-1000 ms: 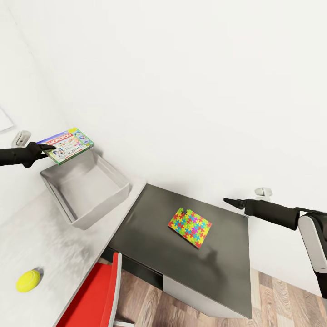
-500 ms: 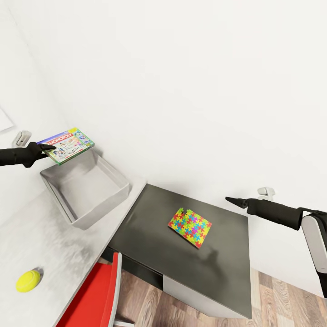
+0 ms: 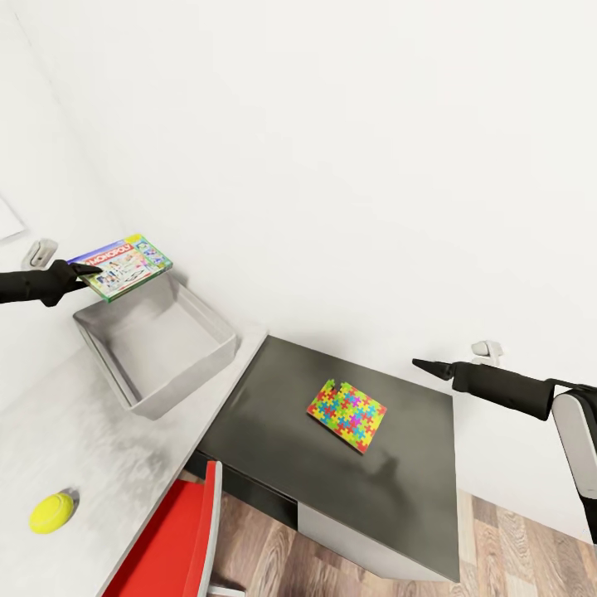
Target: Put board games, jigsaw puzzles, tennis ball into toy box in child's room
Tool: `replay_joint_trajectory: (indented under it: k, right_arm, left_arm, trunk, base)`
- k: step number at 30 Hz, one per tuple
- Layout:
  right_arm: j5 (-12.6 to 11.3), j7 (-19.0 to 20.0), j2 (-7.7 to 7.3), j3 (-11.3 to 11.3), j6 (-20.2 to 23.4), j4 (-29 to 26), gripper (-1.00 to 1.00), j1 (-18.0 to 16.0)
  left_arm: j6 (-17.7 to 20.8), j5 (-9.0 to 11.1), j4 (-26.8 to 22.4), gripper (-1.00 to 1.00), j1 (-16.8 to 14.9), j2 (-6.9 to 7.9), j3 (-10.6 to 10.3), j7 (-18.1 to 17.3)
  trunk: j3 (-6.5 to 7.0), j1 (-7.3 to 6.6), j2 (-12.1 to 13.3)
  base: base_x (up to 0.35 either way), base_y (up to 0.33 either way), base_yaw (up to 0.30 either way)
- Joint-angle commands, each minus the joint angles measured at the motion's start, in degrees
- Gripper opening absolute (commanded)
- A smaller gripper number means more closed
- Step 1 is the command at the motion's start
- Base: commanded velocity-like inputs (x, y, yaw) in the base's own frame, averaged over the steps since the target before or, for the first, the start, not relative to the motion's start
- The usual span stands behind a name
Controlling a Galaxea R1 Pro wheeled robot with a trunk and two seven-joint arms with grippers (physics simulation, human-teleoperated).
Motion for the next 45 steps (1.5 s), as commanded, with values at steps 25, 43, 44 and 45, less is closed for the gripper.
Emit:
replay_joint_trajectory:
  k: [25, 43, 44, 45]
  right_arm:
    - [0.25, 1.60, -0.20, 0.76, 0.26, -0.02, 1.00, -0.06]
    - [0.21, 1.63, -0.24, 0.73, 0.26, -0.04, 1.00, -0.06]
    - [0.20, 1.63, -0.24, 0.73, 0.26, -0.03, 1.00, -0.06]
    - [0.19, 1.63, -0.23, 0.73, 0.26, -0.05, 1.00, -0.06]
  left_arm:
    - [-2.86, -0.22, 0.11, -1.00, 0.55, -0.04, -15.08, -4.21]
    - [-4.20, -0.18, 0.87, -1.00, 1.29, 0.05, -15.72, -3.79]
    - [-4.16, -0.17, 0.86, -1.00, 1.24, 0.03, -15.69, -3.79]
    - [-4.11, -0.19, 0.85, -1.00, 1.17, 0.00, -15.67, -3.77]
  trunk:
    - [-0.76, 0.03, -0.11]
    - [-2.42, 0.03, -0.11]
    - [-2.51, 0.03, -0.11]
    - [-2.61, 0.03, -0.11]
  base:
    - [0.000, 0.000, 0.000]
    - [0.000, 0.000, 0.000]
    - [0.000, 0.000, 0.000]
    - [0.000, 0.000, 0.000]
